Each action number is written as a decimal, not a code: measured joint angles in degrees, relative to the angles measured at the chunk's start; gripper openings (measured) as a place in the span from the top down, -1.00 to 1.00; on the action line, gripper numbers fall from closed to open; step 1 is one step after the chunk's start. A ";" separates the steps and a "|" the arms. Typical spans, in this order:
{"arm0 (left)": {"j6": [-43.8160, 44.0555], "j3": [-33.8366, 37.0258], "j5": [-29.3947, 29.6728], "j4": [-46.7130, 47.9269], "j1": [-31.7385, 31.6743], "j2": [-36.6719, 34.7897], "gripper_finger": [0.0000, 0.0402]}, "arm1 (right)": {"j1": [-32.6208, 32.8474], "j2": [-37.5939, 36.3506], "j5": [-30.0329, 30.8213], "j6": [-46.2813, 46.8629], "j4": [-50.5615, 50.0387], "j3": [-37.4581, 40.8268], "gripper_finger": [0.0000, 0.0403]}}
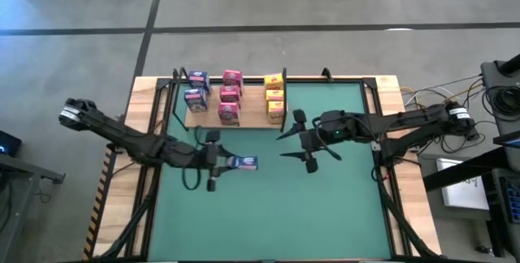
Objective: Stack cereal on shelf
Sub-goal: Put the blue cereal box on the shelf
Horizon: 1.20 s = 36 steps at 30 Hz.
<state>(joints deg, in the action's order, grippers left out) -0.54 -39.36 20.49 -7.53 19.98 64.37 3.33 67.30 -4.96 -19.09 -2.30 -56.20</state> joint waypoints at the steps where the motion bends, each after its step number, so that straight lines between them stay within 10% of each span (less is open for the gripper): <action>1: -0.46 0.93 0.00 -0.62 0.40 -1.43 0.44 | 0.00 -0.20 -0.04 -0.07 1.49 1.51 -0.09; 18: -7.47 14.52 4.47 -13.09 0.51 -18.06 0.44 | -0.63 8.34 0.42 0.56 31.46 9.41 -0.09; 36: -7.04 14.02 14.99 -11.15 0.45 -23.53 0.44 | -5.24 16.81 -2.03 -2.10 28.28 -2.44 -0.09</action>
<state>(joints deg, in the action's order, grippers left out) -7.58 -25.34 35.48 -18.67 20.43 40.84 -1.91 84.12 -6.99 -21.20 25.98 -58.63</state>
